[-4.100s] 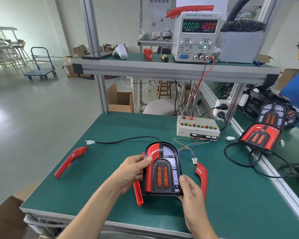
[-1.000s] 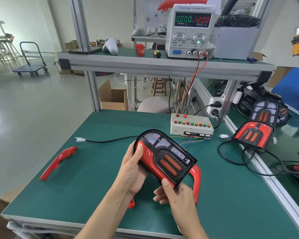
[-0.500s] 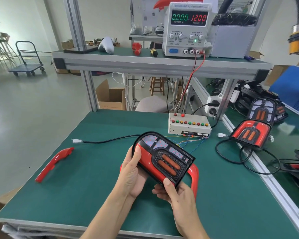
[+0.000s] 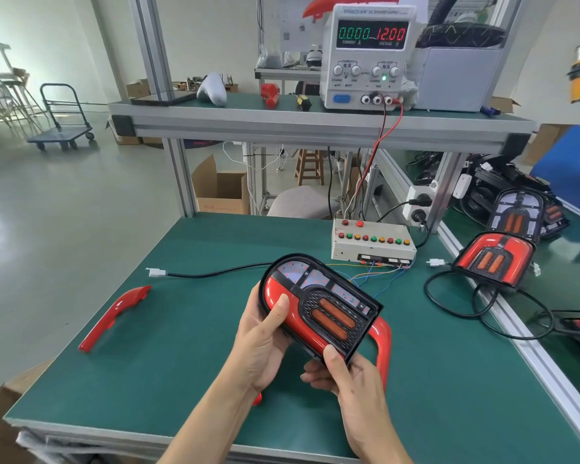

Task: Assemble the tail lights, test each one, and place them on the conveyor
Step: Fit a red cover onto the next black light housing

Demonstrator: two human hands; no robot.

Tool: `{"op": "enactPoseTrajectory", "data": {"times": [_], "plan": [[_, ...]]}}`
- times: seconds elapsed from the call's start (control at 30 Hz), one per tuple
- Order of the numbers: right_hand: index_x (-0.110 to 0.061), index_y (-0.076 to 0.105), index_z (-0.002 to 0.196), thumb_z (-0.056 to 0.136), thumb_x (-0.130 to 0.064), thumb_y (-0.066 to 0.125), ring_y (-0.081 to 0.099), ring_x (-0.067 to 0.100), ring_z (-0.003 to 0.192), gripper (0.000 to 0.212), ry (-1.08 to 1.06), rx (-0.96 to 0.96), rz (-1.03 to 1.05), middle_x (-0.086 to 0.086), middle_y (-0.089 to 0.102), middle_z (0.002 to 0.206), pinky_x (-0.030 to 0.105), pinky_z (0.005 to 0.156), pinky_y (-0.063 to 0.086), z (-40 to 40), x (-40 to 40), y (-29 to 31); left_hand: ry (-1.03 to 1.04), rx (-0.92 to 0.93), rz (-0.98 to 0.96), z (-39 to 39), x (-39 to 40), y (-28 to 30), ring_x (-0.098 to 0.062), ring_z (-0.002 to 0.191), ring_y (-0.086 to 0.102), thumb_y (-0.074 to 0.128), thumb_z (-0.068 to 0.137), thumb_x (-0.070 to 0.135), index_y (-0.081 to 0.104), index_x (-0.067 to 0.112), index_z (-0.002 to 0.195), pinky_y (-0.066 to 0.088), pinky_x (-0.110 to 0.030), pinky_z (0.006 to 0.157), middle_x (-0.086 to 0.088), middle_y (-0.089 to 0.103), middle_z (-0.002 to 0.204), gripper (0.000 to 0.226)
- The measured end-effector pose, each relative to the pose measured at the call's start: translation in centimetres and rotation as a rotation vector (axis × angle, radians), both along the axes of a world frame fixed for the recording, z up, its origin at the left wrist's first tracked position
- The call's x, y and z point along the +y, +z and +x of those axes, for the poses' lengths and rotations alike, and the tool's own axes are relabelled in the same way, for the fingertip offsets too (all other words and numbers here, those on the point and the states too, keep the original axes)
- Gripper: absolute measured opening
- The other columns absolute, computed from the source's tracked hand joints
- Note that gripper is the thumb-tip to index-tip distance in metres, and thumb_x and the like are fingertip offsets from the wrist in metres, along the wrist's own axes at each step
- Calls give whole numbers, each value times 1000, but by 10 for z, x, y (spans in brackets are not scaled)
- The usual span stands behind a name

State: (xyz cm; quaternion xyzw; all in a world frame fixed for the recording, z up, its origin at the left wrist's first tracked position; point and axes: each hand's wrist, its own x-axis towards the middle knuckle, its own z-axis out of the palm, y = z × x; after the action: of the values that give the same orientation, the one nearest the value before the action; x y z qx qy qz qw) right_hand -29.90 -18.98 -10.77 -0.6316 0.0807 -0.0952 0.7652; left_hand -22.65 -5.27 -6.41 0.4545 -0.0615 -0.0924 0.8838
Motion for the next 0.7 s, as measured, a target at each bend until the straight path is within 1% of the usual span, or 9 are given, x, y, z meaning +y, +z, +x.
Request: {"op": "enactPoseTrajectory", "data": {"times": [0.1, 0.2, 0.3, 0.37, 0.43, 0.5, 0.53, 0.6, 0.7], "plan": [[-4, 71, 103, 87, -45, 63, 77, 35, 78, 45, 14, 14, -13, 18, 77, 85, 30, 67, 60, 0, 0, 3, 26, 20, -11, 0, -3, -1, -36, 115, 61, 71, 86, 22, 53, 5, 135, 49, -54, 101, -25, 62, 135, 55], [-5, 68, 108, 88, -51, 57, 77, 32, 78, 51, 79, 36, -94, 14, 78, 88, 32, 66, 61, -2, 4, 7, 40, 66, -20, 3, 1, 3, -29, 105, 68, 73, 85, 19, 61, 9, 127, 57, -45, 91, -20, 68, 125, 44], [-19, 67, 117, 92, -58, 51, 76, 28, 69, 49, 80, 9, -164, 13, 76, 84, 34, 59, 57, -11, 10, 10, 85, 210, -169, 13, 13, 12, -29, 100, 70, 65, 84, 20, 64, 10, 126, 53, -47, 96, -18, 70, 121, 43], [-30, 70, 111, 99, -40, 60, 68, 21, 56, 18, -113, -43, -279, 9, 72, 71, 27, 53, 51, -19, 10, 7, 117, 281, -216, 19, 23, 19, -36, 116, 65, 65, 82, 22, 56, 6, 139, 46, -55, 107, -20, 65, 133, 59], [-35, 72, 92, 94, -19, 71, 61, 17, 54, 16, -425, -67, -521, 0, 67, 64, 24, 56, 47, -23, 0, 5, 121, 284, -181, 22, 31, 23, -42, 129, 56, 66, 82, 23, 54, 7, 141, 38, -62, 113, -21, 61, 137, 63], [-32, 65, 92, 90, -30, 73, 63, 21, 71, 9, -586, 54, -744, -5, 68, 75, 34, 65, 43, -23, -20, 12, 100, 260, -145, 21, 33, 23, -42, 121, 60, 66, 80, 21, 60, 12, 132, 37, -66, 111, -20, 65, 132, 52], [-30, 59, 98, 91, -43, 69, 65, 25, 82, 18, -570, 196, -869, -7, 68, 86, 35, 68, 40, -21, -29, 20, 98, 251, -125, 19, 32, 23, -40, 115, 62, 66, 80, 20, 63, 14, 126, 38, -66, 109, -19, 68, 127, 47], [-26, 49, 105, 91, -66, 54, 67, 30, 97, 42, -429, 522, -1137, -3, 67, 101, 36, 72, 40, -15, -49, 25, 99, 232, -76, 17, 29, 22, -37, 107, 63, 63, 85, 15, 63, 11, 125, 41, -65, 108, -19, 70, 120, 40], [-22, 43, 98, 91, -67, 47, 68, 30, 102, 46, -272, 616, -1287, 0, 69, 105, 35, 75, 45, -7, -59, 24, 86, 183, 23, 17, 22, 20, -34, 98, 67, 57, 94, 10, 60, 7, 128, 57, -53, 91, -21, 70, 118, 34]]}}
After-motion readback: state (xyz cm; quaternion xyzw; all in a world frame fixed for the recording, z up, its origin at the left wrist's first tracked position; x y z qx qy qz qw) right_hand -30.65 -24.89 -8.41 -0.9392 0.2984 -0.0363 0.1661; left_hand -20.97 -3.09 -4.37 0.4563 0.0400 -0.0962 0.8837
